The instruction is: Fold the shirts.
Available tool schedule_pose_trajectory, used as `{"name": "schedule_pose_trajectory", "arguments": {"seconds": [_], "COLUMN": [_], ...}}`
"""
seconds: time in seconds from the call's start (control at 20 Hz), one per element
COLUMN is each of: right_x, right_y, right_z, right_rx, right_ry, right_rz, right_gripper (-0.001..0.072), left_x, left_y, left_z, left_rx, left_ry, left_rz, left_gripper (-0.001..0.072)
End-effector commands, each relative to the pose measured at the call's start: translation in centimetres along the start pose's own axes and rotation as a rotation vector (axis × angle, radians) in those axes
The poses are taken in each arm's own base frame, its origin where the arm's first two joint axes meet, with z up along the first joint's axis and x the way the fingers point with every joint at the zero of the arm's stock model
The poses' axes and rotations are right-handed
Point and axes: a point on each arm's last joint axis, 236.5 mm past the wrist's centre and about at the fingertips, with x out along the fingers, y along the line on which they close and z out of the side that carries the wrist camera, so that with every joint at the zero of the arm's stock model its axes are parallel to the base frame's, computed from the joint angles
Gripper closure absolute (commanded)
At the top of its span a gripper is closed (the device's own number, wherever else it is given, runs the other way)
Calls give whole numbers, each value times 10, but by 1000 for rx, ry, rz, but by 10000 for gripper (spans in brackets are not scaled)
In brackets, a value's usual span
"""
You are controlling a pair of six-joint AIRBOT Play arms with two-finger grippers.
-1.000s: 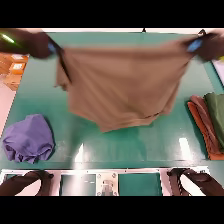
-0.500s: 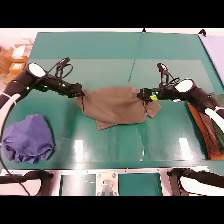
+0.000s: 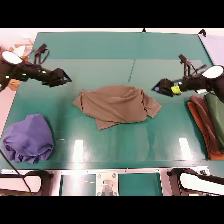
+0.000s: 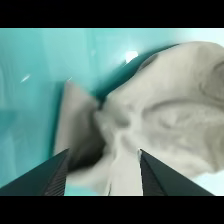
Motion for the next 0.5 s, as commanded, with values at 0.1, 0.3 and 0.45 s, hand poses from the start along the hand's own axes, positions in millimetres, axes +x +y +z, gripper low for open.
{"name": "schedule_pose_trajectory", "arguments": {"seconds": [0.1, 0.3, 0.45], "right_x": [32, 65, 94], "right_y": [-37, -27, -2], "right_z": [-87, -94, -103], "right_rx": [129, 124, 125], "right_ry": [154, 157, 201], "right_rz": [-12, -2, 77], "right_gripper": [288, 289, 290], "left_x": [-11, 1, 9], "left_y": [-1, 4, 11], "left_z": [-55, -67, -79], "left_rx": [-53, -85, -107], "left_ry": [222, 241, 263], "left_rz": [-64, -64, -61], "left_gripper": [210, 210, 210]}}
